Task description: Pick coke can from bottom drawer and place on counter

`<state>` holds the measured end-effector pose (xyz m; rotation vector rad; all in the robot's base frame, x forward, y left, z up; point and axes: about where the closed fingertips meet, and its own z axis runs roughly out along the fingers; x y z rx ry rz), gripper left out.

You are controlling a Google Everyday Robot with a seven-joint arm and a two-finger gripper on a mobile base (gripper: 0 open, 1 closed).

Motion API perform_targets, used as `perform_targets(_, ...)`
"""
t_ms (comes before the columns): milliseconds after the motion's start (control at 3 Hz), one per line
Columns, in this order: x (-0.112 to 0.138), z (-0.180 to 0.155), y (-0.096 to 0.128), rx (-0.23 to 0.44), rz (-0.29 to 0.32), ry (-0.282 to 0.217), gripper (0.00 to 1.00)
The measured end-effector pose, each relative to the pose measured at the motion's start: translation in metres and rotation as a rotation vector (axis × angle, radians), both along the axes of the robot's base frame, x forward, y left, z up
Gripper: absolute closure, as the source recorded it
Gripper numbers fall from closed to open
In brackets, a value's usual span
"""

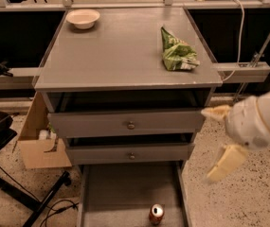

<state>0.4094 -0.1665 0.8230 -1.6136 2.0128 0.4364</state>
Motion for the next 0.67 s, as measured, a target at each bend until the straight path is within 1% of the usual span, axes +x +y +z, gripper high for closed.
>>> perform_targets(333, -0.026, -0.082, 0.034, 0.245, -0.009, 0.024, 0.00)
perform_targets(667, -0.055, -0.170, 0.038, 0.498, -0.105, 0.028, 0.00)
